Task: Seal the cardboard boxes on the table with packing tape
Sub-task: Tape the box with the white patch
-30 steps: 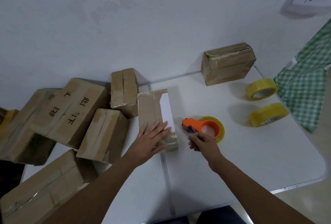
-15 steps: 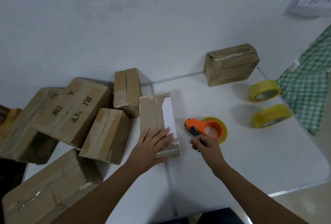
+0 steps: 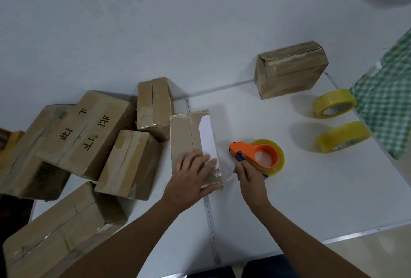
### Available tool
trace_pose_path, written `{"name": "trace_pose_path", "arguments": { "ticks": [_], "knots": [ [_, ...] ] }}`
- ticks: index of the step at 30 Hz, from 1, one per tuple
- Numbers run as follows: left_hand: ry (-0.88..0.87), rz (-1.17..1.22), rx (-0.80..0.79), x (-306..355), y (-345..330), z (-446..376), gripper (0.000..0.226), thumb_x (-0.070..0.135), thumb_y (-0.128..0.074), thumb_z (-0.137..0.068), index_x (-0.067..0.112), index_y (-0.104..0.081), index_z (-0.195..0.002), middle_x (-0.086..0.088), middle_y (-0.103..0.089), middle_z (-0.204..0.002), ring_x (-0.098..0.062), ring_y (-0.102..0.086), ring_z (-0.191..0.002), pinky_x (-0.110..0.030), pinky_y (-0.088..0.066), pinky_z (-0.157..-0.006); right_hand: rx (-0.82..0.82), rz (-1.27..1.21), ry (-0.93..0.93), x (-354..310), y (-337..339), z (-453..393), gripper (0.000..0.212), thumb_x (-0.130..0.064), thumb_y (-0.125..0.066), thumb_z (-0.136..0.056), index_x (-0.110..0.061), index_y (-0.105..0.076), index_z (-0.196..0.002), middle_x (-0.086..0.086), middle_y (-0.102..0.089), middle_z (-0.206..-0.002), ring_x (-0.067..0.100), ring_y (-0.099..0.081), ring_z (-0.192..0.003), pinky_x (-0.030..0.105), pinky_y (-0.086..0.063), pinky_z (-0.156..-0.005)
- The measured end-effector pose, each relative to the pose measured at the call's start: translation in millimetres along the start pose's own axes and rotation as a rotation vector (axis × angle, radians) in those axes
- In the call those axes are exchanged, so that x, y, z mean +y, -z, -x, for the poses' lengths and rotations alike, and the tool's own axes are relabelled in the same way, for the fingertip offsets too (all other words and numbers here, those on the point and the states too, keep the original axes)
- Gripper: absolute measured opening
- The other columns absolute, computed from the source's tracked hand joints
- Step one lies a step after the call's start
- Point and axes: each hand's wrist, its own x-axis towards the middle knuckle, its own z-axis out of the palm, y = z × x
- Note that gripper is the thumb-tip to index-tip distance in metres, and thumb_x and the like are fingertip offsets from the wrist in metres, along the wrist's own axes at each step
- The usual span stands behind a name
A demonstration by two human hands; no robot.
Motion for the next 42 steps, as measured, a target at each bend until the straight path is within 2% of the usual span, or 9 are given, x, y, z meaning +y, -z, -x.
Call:
{"name": "trace_pose_path", "arguments": {
  "ticks": [5,9,17,21,25,28,32,36,42],
  "knots": [
    [-0.021,-0.027,0.020,0,-4,1,0.065,0.068,-0.039,-0.094,0.023,-0.046,-0.140,-0.005,-0.054,-0.136,-0.028,-0.043,-0.129,-0.050,-0.039,-0.106,-0.053,0.206,0.133,-3,-23,-22,0.026,-0.018,-0.043,-0.101,-0.015,-0.049,-0.076,-0.005,-0.051,-0.068,0.012,-0.051,-0.065,0.031,-0.042,-0.058],
    [-0.052,-0.032,0.027,-1,-6,2,0.064,0.065,-0.038,-0.096,0.021,-0.044,-0.141,-0.007,-0.054,-0.136,-0.031,-0.044,-0.129,-0.052,-0.039,-0.106,-0.067,0.314,0.207,-3,-42,-26,0.030,-0.037,-0.030,-0.091,-0.018,-0.047,-0.075,-0.003,-0.053,-0.069,0.016,-0.052,-0.064,0.038,-0.047,-0.057],
    [-0.012,-0.046,0.031,1,-6,-1,0.064,0.065,-0.036,-0.096,0.020,-0.043,-0.141,-0.008,-0.054,-0.135,-0.032,-0.048,-0.126,-0.052,-0.042,-0.103,-0.115,0.478,0.116,12,-54,-42,0.019,-0.030,-0.041,-0.100,-0.019,-0.043,-0.085,-0.008,-0.047,-0.077,0.002,-0.046,-0.063,0.027,-0.045,-0.064],
    [-0.005,-0.036,0.032,1,-6,1,0.063,0.064,-0.039,-0.096,0.021,-0.042,-0.142,-0.007,-0.053,-0.136,-0.031,-0.045,-0.128,-0.052,-0.040,-0.105,-0.166,0.228,-0.117,9,-44,-38,0.017,-0.020,-0.045,-0.102,-0.013,-0.055,-0.112,0.004,-0.062,-0.103,0.016,-0.059,-0.089,0.038,-0.051,-0.083],
    [-0.003,-0.041,0.045,0,-7,0,0.063,0.065,-0.041,-0.095,0.021,-0.043,-0.141,-0.006,-0.050,-0.137,-0.030,-0.045,-0.128,-0.052,-0.038,-0.106,-0.162,-0.346,-0.361,-21,-34,-2,0.033,-0.035,-0.031,-0.106,-0.029,-0.053,-0.130,-0.008,-0.061,-0.124,0.009,-0.059,-0.110,0.024,-0.050,-0.089],
    [-0.003,-0.048,0.051,1,-7,-1,0.063,0.064,-0.042,-0.095,0.021,-0.045,-0.140,-0.007,-0.053,-0.136,-0.031,-0.046,-0.127,-0.051,-0.039,-0.105,-0.209,-0.384,-0.361,-31,-46,12,0.039,-0.033,-0.026,-0.106,-0.029,-0.042,-0.141,-0.010,-0.053,-0.129,0.007,-0.050,-0.122,0.007,-0.045,-0.084],
    [0.000,-0.055,0.042,1,-8,-2,0.063,0.064,-0.043,-0.094,0.020,-0.045,-0.139,-0.008,-0.055,-0.135,-0.031,-0.047,-0.127,-0.052,-0.041,-0.105,-0.251,-0.351,-0.328,-30,-48,11,0.038,-0.027,-0.026,-0.107,-0.027,-0.035,-0.143,-0.012,-0.045,-0.134,0.008,-0.041,-0.132,0.002,-0.040,-0.088],
    [0.006,-0.054,0.028,3,-6,-3,0.062,0.065,-0.040,-0.093,0.022,-0.046,-0.137,-0.006,-0.056,-0.135,-0.030,-0.048,-0.127,-0.050,-0.038,-0.106,-0.350,-0.263,-0.305,-31,-44,11,0.056,-0.051,-0.023,-0.099,-0.032,-0.024,-0.152,-0.011,-0.034,-0.151,0.006,-0.032,-0.139,0.016,-0.029,-0.105],
    [0.031,-0.020,0.017,4,1,-3,0.061,0.064,-0.043,-0.091,0.023,-0.051,-0.134,-0.003,-0.056,-0.135,-0.028,-0.050,-0.127,-0.046,-0.036,-0.108,-0.350,-0.186,-0.277,-39,-46,8,0.055,-0.045,-0.026,-0.102,-0.027,-0.021,-0.154,-0.003,-0.033,-0.156,0.011,-0.036,-0.139,0.018,-0.031,-0.107]
  ]
}}
